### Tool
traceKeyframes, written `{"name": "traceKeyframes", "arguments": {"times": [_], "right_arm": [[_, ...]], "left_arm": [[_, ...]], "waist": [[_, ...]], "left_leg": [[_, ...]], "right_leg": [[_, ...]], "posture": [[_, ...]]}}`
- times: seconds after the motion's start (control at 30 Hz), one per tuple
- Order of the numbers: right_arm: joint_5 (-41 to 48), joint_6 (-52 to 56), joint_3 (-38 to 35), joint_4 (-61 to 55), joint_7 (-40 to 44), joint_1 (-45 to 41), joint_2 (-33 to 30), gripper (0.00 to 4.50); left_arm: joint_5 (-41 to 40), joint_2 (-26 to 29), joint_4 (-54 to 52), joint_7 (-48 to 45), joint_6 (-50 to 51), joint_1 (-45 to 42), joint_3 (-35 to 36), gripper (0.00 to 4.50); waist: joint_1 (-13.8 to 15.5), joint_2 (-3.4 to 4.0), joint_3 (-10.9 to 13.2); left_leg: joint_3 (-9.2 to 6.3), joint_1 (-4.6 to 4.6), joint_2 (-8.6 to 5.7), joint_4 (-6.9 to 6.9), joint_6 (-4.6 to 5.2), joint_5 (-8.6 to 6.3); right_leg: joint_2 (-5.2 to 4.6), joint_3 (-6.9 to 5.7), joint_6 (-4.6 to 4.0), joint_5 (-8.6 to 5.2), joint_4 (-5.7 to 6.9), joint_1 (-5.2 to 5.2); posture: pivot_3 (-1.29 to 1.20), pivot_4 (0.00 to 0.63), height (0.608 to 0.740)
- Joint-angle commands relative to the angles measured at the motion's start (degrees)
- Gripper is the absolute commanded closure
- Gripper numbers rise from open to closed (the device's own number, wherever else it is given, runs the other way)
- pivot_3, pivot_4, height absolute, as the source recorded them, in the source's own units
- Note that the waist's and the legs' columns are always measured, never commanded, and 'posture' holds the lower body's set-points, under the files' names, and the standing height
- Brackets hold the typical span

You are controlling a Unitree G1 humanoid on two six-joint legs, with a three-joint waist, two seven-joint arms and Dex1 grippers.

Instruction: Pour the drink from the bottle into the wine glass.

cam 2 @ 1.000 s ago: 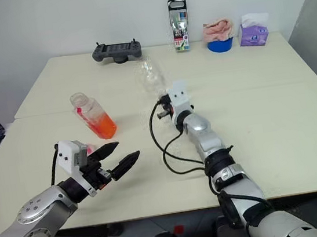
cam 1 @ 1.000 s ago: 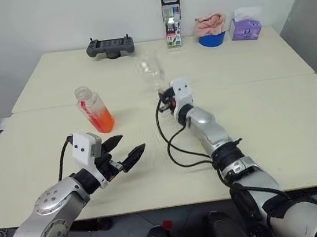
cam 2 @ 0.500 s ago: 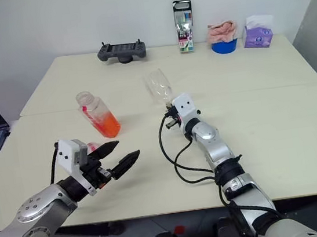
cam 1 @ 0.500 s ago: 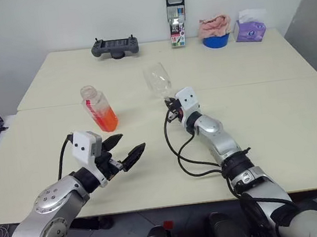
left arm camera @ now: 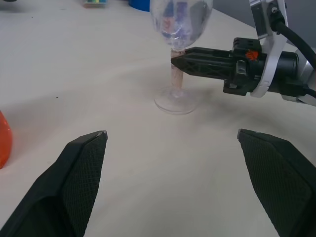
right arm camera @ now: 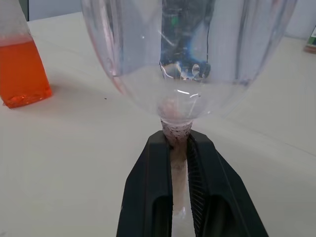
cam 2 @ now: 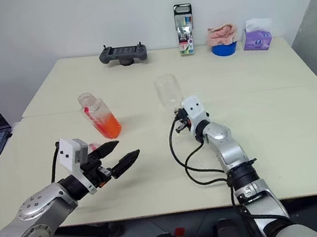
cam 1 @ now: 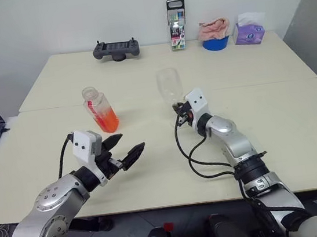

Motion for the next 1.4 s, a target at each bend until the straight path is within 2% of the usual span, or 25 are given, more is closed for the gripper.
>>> {"name": "traceKeyframes", "arguments": {"times": [0.03, 0.53, 0.6, 0.63, 0.87, 0.97, 1.07, 1.23, 1.4], "right_arm": [[-0.5, 5.5, 0.5, 2.9, 1.6, 2.9, -2.5, 4.36], [0.7, 7.8, 1.2, 3.8, 4.7, 1.7, -3.6, 4.36], [0.5, 7.7, 1.4, 3.5, 4.8, 1.9, -3.6, 3.62], [0.5, 7.9, 1.4, 3.4, 5.0, 1.9, -3.7, 3.43], [0.4, 8.8, 2.5, 2.3, 5.9, 2.3, -4.7, 0.93], [0.6, 9.3, 2.7, 1.1, 7.2, 2.3, -5.7, 0.03], [2.0, 10.7, 3.0, -3.5, 11.3, 3.2, -8.6, 0.03], [6.3, 13.5, 2.2, -18.3, 21.8, 6.7, -18.2, 0.03], [20.5, 22.2, -5.1, -34.1, 38.8, 7.0, -34.7, 0.03]], "left_arm": [[-0.1, 0.8, -0.3, -0.4, -0.9, -0.8, 0.6, 0.0], [0.2, 0.7, 0.6, -0.5, -1.3, -0.7, 0.9, 0.0], [0.2, 0.7, 0.6, -0.4, -1.3, -0.6, 1.0, 0.0], [0.2, 0.7, 0.6, -0.4, -1.4, -0.5, 1.0, 0.0], [0.6, 0.5, 1.5, -0.5, -1.8, -0.1, 1.1, 0.0], [0.8, 0.3, 2.2, -0.3, -2.2, -0.1, 1.5, 0.0], [1.4, -0.4, 3.0, 0.8, -3.6, 0.8, 3.0, 0.0], [7.5, -3.7, 5.2, 5.2, -11.6, 3.3, 6.4, 0.0], [12.9, -6.2, 8.9, 8.7, -19.0, 2.6, 8.5, 0.0]], "waist": [[0.0, 0.0, -0.1], [-0.1, -0.03, -0.2], [-0.1, -0.05, -0.2], [-0.1, -0.13, -0.3], [-0.6, -0.03, -0.1], [-0.6, -0.03, -0.1], [-0.5, -0.01, -0.1], [0.0, 0.0, 0.0], [0.1, -0.01, 0.2]], "left_leg": [[0.0, 0.0, 0.0, 0.0, 0.0, 0.0], [0.04, 0.06, 0.04, -0.02, 0.0, 0.0], [0.04, 0.05, 0.04, -0.03, 0.0, 0.0], [0.03, 0.05, 0.04, -0.04, 0.0, 0.0], [0.14, 0.11, 0.09, -0.39, -0.01, 0.0], [0.12, 0.17, 0.12, -0.6, -0.01, 0.02], [0.09, 0.14, 0.11, -0.63, -0.02, 0.02], [0.03, -0.11, 0.05, -0.78, -0.03, 0.0], [0.03, -0.27, 0.03, -0.79, -0.04, -0.04]], "right_leg": [[0.0, 0.0, 0.04, -0.03, 0.0, 0.0], [0.02, 0.0, 0.07, -0.1, 0.01, 0.0], [0.01, 0.0, 0.07, -0.1, 0.01, 0.0], [0.01, -0.01, 0.06, -0.1, 0.01, 0.0], [0.02, 0.07, 0.05, -0.11, -0.09, -0.1], [0.05, 0.05, 0.04, -0.11, -0.18, -0.1], [0.06, 0.04, 0.04, -0.11, -0.26, -0.1], [-0.08, -0.02, -0.01, -0.05, -0.67, -0.14], [-0.26, -0.04, 0.02, -0.06, -0.77, -0.22]], "posture": [[0.0, 0.15, 0.74], [0.0, 0.15, 0.74], [0.0, 0.15, 0.74], [0.0, 0.15, 0.74], [0.0, 0.15, 0.74], [0.0, 0.15, 0.74], [0.0, 0.15, 0.74], [0.0, 0.15, 0.74], [0.0, 0.15, 0.74]]}}
